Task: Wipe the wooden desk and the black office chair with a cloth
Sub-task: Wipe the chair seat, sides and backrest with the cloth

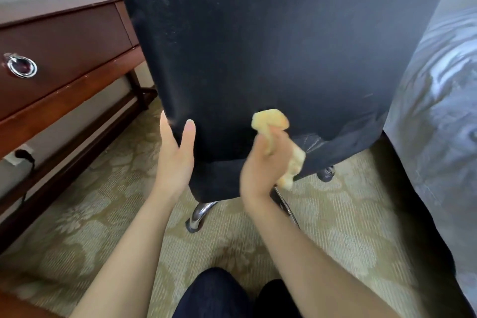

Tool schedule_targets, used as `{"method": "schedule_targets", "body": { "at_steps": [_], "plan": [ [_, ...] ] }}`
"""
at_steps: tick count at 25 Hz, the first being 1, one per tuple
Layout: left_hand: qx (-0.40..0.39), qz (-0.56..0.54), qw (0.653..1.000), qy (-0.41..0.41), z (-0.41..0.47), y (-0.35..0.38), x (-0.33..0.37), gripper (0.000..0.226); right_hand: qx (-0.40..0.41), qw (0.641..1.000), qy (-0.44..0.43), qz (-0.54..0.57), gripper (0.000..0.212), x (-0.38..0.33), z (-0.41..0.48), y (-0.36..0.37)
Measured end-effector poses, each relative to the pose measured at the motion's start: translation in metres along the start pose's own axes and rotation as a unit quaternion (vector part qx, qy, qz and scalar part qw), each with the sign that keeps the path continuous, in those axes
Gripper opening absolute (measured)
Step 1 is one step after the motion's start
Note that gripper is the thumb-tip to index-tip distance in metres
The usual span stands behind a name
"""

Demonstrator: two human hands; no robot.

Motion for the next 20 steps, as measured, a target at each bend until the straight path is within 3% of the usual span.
{"method": "schedule_targets", "body": {
  "at_steps": [5,9,10,11,13,15,18,20],
  "plan": [
    [0.035,-0.012,0.999,-0.033,0.008,-0.003,-0.005,0.032,-0.235,0.951,-0.196,-0.049,0.015,0.005,-0.068,0.017],
    [0.036,0.034,0.998,-0.033,0.011,-0.009,-0.009,0.026,-0.261,0.867,-0.415,-0.084,0.023,0.018,-0.026,0.004],
    [0.026,0.046,0.998,-0.033,0.013,-0.010,-0.010,0.026,-0.300,0.855,-0.415,-0.085,0.016,0.019,-0.013,0.002],
    [0.008,0.062,0.998,-0.032,0.015,-0.012,-0.010,0.026,-0.347,0.861,-0.363,-0.079,0.006,0.019,-0.002,0.000],
    [-0.027,0.092,0.995,-0.029,0.021,-0.015,-0.009,0.025,-0.375,0.907,-0.182,-0.067,0.022,0.024,0.017,-0.006],
    [-0.052,0.092,0.994,-0.027,0.024,-0.017,-0.008,0.028,-0.299,0.946,-0.109,-0.067,0.021,0.039,0.037,-0.021],
    [-0.070,0.087,0.993,-0.023,0.024,-0.013,-0.003,0.042,-0.195,0.969,-0.131,-0.076,0.007,0.058,0.057,-0.045],
    [-0.053,0.102,0.993,-0.011,0.021,-0.011,-0.002,0.044,-0.062,0.989,-0.105,-0.088,0.014,0.073,0.080,-0.056]
  ]
}}
Point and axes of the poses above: each hand's wrist, its own z-axis towards the middle knuckle, its own y-axis out of the palm, x = y × z, the point moved 2 cm from there along z, towards the middle knuckle
